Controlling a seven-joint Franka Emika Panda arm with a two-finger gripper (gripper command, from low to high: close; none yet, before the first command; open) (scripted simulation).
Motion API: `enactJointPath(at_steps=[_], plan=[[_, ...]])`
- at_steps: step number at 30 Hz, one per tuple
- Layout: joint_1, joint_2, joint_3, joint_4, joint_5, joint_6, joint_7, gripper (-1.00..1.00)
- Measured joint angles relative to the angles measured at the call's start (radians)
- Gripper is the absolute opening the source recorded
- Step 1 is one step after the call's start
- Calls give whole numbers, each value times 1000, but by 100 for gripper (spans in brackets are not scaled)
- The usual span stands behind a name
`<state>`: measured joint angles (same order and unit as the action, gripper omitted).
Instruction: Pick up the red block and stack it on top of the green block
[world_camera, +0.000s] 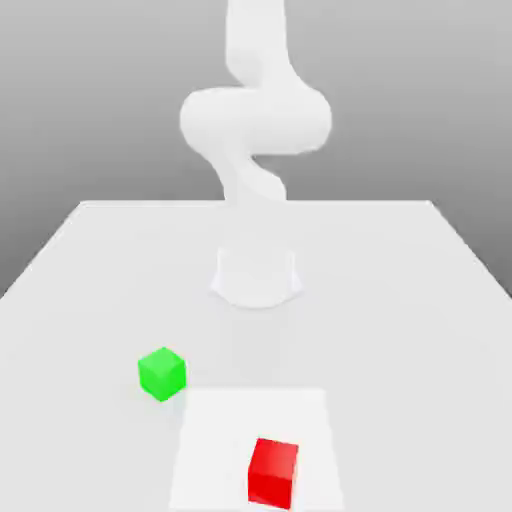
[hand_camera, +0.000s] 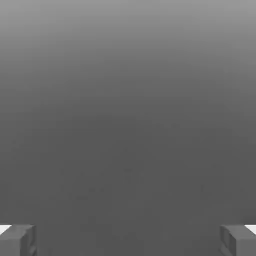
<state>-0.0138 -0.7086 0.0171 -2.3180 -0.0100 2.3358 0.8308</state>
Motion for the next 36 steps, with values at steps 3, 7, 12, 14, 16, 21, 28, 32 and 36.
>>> enactJointPath(at_steps=[3,7,12,14,16,21,28,32,36], plan=[[-18,114,21,-22,-12,44,38,0],[-36,260,45,-51,-29,101,89,0],[-51,442,65,-86,-51,172,151,0],[-55,515,70,-101,-57,200,175,0],[-57,587,74,-115,-61,229,196,0],[-53,767,77,-151,-58,300,241,0],[-37,1018,65,-160,-61,452,280,0],[-27,1079,53,-151,-74,503,290,-100],[-25,1092,51,-149,-78,514,293,-100]])
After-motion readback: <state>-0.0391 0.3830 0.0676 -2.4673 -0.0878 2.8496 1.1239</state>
